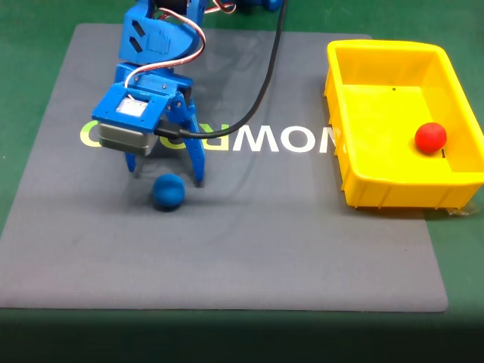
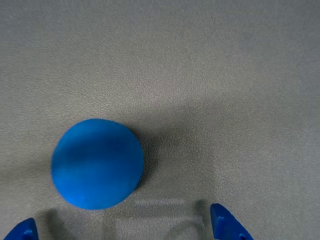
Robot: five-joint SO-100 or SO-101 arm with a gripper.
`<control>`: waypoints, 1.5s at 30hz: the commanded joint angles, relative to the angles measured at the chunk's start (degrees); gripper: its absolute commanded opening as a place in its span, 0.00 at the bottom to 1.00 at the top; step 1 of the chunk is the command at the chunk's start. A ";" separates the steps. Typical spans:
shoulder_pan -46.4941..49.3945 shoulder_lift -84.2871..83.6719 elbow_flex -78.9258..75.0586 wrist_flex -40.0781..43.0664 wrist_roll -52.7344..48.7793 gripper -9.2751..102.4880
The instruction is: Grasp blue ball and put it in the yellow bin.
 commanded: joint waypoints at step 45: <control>-2.46 -9.76 -15.56 -0.79 6.15 0.08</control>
